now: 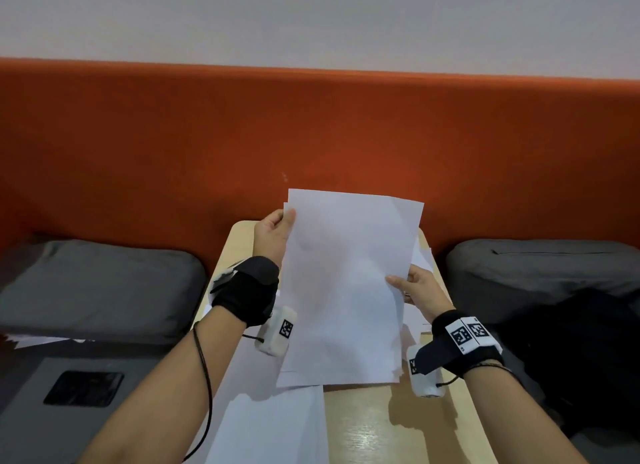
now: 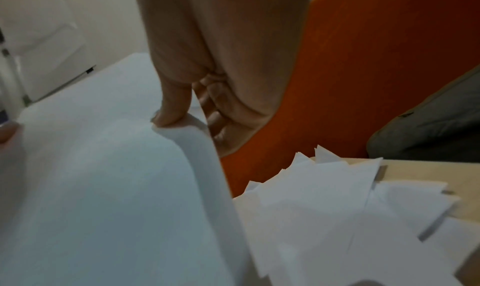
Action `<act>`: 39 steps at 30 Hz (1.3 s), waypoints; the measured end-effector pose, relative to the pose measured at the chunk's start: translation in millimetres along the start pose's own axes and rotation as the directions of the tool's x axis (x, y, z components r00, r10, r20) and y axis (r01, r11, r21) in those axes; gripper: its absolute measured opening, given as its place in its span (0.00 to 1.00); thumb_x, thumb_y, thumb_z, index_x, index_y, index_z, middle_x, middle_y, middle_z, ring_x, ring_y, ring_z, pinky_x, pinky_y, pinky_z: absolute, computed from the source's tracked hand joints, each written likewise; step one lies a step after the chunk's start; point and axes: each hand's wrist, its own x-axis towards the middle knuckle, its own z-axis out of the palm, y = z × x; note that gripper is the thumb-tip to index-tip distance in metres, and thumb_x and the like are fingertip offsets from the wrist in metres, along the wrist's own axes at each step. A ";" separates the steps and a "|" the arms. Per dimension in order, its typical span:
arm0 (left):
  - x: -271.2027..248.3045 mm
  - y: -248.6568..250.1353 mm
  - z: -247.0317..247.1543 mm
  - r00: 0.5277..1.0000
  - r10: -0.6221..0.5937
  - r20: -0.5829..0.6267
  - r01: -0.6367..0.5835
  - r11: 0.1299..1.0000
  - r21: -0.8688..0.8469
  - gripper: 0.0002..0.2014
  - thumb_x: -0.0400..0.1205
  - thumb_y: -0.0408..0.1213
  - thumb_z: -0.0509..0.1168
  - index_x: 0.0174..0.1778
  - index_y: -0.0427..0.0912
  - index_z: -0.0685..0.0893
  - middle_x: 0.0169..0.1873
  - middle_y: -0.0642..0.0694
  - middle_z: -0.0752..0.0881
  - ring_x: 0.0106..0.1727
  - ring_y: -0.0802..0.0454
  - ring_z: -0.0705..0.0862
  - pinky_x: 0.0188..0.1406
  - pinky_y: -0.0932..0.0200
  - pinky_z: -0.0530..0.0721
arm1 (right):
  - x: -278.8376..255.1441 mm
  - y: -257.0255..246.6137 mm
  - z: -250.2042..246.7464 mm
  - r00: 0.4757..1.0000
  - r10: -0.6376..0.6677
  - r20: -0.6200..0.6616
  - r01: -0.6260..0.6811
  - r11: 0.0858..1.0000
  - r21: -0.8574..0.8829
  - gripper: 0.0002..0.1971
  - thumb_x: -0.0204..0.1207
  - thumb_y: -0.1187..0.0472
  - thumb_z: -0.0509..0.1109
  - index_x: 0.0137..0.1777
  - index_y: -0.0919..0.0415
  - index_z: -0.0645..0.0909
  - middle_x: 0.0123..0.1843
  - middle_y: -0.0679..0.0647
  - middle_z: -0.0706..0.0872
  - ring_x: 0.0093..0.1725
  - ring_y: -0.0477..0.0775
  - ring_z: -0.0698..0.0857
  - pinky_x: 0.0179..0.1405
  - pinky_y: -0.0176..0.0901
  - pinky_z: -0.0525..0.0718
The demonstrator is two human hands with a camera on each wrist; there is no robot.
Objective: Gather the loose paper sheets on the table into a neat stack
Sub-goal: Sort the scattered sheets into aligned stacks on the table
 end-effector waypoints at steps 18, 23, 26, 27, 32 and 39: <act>-19.3 33.4 2.9 0.986 0.110 0.125 -0.126 0.984 0.128 0.10 0.76 0.24 0.68 0.53 0.36 0.81 0.42 0.52 0.85 0.36 0.71 0.85 0.40 0.71 0.83 | -22.7 -69.9 20.4 0.962 -0.265 -0.068 0.273 0.950 0.150 0.13 0.71 0.68 0.75 0.51 0.52 0.81 0.50 0.53 0.88 0.51 0.55 0.87 0.52 0.48 0.86; -28.0 20.6 -0.4 0.996 0.025 0.088 -0.042 0.981 0.188 0.11 0.79 0.25 0.65 0.56 0.24 0.82 0.44 0.46 0.85 0.30 0.72 0.84 0.34 0.76 0.81 | -21.1 -54.7 25.3 0.979 -0.202 -0.039 0.205 0.973 0.108 0.07 0.73 0.66 0.74 0.48 0.56 0.83 0.48 0.54 0.88 0.47 0.53 0.87 0.48 0.46 0.84; -24.2 36.1 -4.5 0.995 0.102 0.002 -0.102 0.987 0.128 0.11 0.80 0.26 0.64 0.57 0.29 0.81 0.48 0.44 0.84 0.31 0.72 0.85 0.38 0.74 0.83 | -14.8 -48.0 26.5 0.986 -0.167 -0.012 0.168 0.985 0.037 0.06 0.77 0.65 0.69 0.53 0.61 0.83 0.50 0.57 0.88 0.46 0.50 0.87 0.45 0.40 0.83; -22.7 41.0 -6.6 0.993 0.116 -0.008 -0.114 0.986 0.120 0.10 0.80 0.26 0.64 0.57 0.30 0.81 0.48 0.45 0.85 0.33 0.71 0.85 0.39 0.71 0.84 | -13.1 -46.5 26.0 0.985 -0.171 -0.020 0.171 0.985 0.016 0.07 0.79 0.66 0.68 0.55 0.61 0.83 0.51 0.57 0.88 0.46 0.50 0.87 0.45 0.38 0.83; -25.8 29.3 -21.0 0.991 0.034 0.132 -0.066 0.968 0.244 0.12 0.80 0.21 0.61 0.56 0.38 0.79 0.51 0.41 0.84 0.44 0.57 0.85 0.46 0.63 0.84 | -10.5 -47.5 30.0 0.973 -0.203 -0.109 0.212 0.974 0.080 0.09 0.81 0.67 0.64 0.58 0.63 0.81 0.52 0.58 0.87 0.49 0.52 0.86 0.51 0.42 0.83; -35.4 19.5 -39.4 0.996 0.016 0.084 -0.038 0.962 0.270 0.11 0.81 0.21 0.59 0.56 0.37 0.79 0.46 0.47 0.85 0.39 0.66 0.86 0.36 0.73 0.82 | -15.3 -43.5 35.8 0.990 -0.116 0.076 0.120 0.992 -0.042 0.11 0.81 0.69 0.62 0.61 0.60 0.78 0.59 0.62 0.86 0.55 0.62 0.86 0.58 0.57 0.82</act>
